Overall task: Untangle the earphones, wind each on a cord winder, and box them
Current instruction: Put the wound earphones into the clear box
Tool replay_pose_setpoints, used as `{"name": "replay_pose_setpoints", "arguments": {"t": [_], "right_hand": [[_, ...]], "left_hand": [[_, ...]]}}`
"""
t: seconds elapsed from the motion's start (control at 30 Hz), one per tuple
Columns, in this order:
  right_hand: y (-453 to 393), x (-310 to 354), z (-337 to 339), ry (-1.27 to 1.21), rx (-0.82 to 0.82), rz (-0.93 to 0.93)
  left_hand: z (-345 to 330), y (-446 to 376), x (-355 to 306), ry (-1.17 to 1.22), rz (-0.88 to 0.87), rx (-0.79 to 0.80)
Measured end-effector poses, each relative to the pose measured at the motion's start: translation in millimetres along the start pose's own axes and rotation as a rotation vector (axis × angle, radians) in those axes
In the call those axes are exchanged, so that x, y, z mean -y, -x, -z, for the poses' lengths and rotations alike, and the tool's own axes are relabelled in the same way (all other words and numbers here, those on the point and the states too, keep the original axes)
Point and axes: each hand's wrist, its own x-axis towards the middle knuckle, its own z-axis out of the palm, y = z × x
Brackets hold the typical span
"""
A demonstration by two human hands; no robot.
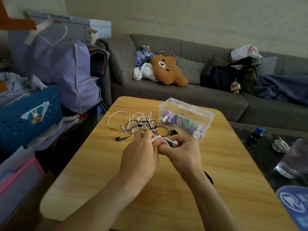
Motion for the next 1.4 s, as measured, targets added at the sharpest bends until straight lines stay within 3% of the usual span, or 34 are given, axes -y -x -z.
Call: {"name": "replay_pose_setpoints", "arguments": {"t": [0.13, 0.3, 0.6, 0.8, 0.93, 1.17, 1.4], "right_hand": [[2.5, 0.1, -3.5, -0.096, -0.012, 0.002], [0.9, 0.2, -0.1, 0.068, 0.069, 0.074], [3.9, -3.5, -16.8, 0.238, 0.059, 0.209], [4.3, -3.2, -11.6, 0.288, 0.049, 0.111], [4.6, 0.9, -9.3, 0.107, 0.148, -0.067], [7.6, 8.0, -11.9, -0.325, 0.005, -0.213], [3.9, 4.5, 0.0, -0.014, 0.072, -0.032]], "left_hand": [[1.1, -2.0, 0.6, 0.024, -0.008, -0.040], [4.1, -5.2, 9.7, 0.113, 0.050, 0.030], [5.2, -6.4, 16.1, 0.063, 0.139, 0.086], [1.9, -7.7, 18.4, 0.063, 0.182, 0.196], [2.2, -8.7, 14.6, 0.175, 0.221, 0.237], [-8.3, -3.4, -3.5, 0.381, 0.240, 0.048], [-16.1, -0.1, -3.5, 0.417, 0.212, 0.031]]}}
